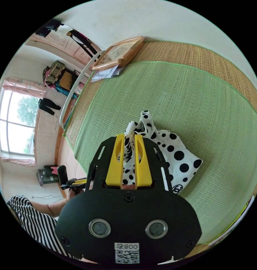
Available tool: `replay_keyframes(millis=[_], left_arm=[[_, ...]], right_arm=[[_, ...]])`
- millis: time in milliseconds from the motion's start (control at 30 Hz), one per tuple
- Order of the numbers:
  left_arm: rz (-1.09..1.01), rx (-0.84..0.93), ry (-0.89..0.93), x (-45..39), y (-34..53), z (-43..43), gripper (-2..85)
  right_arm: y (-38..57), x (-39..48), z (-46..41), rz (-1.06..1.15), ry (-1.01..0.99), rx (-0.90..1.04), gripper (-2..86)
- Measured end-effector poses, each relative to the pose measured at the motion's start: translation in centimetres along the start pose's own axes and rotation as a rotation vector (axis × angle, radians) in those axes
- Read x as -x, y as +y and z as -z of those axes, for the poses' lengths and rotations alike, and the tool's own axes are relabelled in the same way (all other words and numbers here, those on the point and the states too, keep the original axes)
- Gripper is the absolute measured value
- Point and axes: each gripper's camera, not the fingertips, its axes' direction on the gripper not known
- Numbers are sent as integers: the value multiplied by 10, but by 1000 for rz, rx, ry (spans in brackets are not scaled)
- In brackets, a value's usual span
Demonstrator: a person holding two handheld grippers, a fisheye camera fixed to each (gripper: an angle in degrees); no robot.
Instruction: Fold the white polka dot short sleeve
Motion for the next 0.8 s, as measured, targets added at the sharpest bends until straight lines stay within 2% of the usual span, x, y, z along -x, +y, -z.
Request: replay_keyframes(millis=[267,433,667,800], left_arm=[[-34,-10,-13,-8,-1,15,17],[-85,-6,-26,-21,-2,16,16],[-113,-17,-87,-35,6,18,10],[-129,-14,-148,-41,14,22,4]], right_arm=[[-30,3,-49,36,-40,138,91],[-22,11,-55,95,-44,132,81],[23,-10,-63,81,101,110,56],[35,-24,-96,72,229,176,38]])
